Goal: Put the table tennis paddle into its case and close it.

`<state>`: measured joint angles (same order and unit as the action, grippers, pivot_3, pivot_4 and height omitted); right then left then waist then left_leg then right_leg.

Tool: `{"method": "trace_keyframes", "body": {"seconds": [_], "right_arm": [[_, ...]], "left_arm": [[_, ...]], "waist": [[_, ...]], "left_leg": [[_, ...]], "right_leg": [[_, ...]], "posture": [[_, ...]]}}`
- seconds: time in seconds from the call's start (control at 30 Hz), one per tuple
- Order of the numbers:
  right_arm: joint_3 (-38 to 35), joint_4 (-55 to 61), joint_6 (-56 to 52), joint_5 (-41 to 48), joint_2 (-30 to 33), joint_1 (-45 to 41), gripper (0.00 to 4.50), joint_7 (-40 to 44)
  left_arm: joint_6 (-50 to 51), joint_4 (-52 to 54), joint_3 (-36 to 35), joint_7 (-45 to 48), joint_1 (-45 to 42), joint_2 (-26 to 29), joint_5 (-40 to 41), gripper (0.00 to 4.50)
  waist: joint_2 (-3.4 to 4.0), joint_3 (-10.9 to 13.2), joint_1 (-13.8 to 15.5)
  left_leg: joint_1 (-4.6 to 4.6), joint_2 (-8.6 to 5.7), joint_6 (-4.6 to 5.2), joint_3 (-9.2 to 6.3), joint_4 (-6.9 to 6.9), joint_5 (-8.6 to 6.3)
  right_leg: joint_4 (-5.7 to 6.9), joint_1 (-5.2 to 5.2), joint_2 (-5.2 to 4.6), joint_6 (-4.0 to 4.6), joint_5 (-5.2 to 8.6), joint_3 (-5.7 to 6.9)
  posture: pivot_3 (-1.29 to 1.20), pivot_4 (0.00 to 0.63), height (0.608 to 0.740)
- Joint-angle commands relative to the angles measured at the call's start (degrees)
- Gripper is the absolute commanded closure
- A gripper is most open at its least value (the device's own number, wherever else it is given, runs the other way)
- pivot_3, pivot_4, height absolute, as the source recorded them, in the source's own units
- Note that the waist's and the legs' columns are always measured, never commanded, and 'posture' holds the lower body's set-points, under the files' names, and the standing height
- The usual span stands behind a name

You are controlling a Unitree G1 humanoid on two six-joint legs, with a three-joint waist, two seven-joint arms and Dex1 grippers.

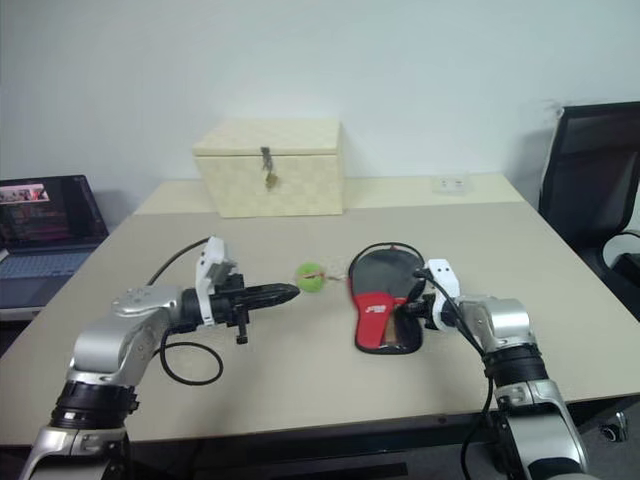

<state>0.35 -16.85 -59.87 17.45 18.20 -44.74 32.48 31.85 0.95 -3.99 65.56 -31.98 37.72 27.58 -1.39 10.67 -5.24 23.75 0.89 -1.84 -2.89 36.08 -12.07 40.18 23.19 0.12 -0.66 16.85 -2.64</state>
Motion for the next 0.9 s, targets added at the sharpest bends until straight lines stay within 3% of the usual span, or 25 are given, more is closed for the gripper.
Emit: {"method": "trace_keyframes", "body": {"seconds": [0.03, 0.37, 0.9], "right_arm": [[0.4, 8.2, -5.0, 3.7, -3.4, 2.0, 4.49, -0.8], [-4.6, 31.9, -25.9, 8.0, -11.5, 11.6, 4.49, -9.8], [-6.0, 34.0, -27.7, 9.3, -5.7, 12.7, 4.49, -10.6]], "left_arm": [[2.3, 5.5, -1.7, -0.1, 1.4, 1.9, 3.3, 4.5], [6.5, 12.4, -1.5, 3.5, 7.7, 7.0, 8.9, 4.5], [5.2, 10.5, 0.3, 3.4, 6.8, 6.7, 8.1, 4.5]], "waist": [[0.0, 0.0, 0.0], [0.01, 0.0, 0.6], [0.01, 0.0, 0.8]], "left_leg": [[0.02, 0.08, 0.0, -0.01, -0.01, 0.0], [0.1, 0.12, -0.01, -0.14, -0.02, 0.0], [0.15, -0.07, 0.0, -0.01, -0.02, 0.0]], "right_leg": [[0.0, 0.0, 0.0, 0.02, 0.01, 0.02], [-0.09, 0.0, -0.05, 0.05, 0.04, 0.09], [-0.15, -0.02, -0.05, 0.02, 0.06, 0.12]], "posture": [[0.0, 0.15, 0.74], [0.0, 0.15, 0.74], [0.0, 0.15, 0.74]]}}
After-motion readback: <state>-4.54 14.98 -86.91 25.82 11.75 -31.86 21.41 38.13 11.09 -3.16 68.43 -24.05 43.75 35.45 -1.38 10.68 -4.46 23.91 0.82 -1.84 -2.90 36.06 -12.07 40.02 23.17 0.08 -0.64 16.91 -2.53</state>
